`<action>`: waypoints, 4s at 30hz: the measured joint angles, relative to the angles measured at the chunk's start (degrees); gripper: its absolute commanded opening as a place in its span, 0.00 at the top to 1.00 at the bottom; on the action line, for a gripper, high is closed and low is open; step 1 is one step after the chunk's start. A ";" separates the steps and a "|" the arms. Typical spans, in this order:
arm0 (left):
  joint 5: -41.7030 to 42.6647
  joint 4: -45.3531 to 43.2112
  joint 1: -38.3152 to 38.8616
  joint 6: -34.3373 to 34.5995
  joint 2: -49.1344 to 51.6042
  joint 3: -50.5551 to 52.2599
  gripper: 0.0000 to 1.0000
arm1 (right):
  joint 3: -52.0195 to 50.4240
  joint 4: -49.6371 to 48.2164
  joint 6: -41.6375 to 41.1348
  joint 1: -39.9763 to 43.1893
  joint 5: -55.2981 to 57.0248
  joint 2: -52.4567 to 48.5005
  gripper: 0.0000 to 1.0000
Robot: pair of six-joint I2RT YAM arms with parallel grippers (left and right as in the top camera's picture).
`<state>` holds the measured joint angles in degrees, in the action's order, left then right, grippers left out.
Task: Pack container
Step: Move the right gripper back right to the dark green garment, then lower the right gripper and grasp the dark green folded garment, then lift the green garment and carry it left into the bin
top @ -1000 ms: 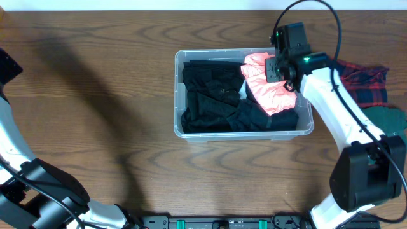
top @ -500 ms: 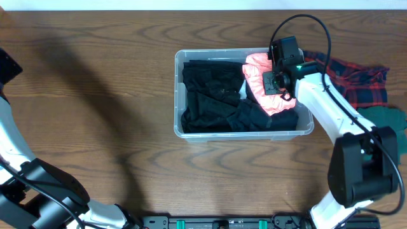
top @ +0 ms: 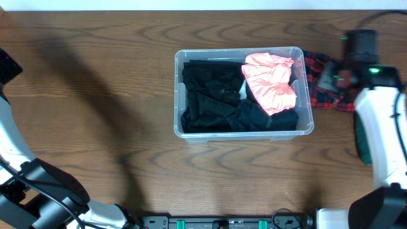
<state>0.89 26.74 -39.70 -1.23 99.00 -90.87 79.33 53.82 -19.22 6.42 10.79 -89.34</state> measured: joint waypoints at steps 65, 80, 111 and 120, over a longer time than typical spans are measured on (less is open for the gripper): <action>0.00 0.00 0.00 0.00 0.00 0.00 0.02 | -30.95 -35.08 -17.14 39.65 -11.26 -8.24 0.55; 0.00 0.00 0.00 0.00 0.00 0.00 0.02 | -29.88 -33.05 -14.64 40.30 -16.87 -7.72 0.99; 0.00 0.02 0.00 0.00 0.00 0.00 0.02 | -18.32 -34.91 -9.05 -4.76 -33.77 22.21 0.99; 0.00 0.00 0.00 0.00 0.00 0.00 0.02 | -18.32 -44.41 -6.69 -20.81 -33.07 8.70 0.99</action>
<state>0.89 26.74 -39.70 -1.23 99.00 -90.87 61.01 9.41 -25.91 -14.39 -22.28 -80.64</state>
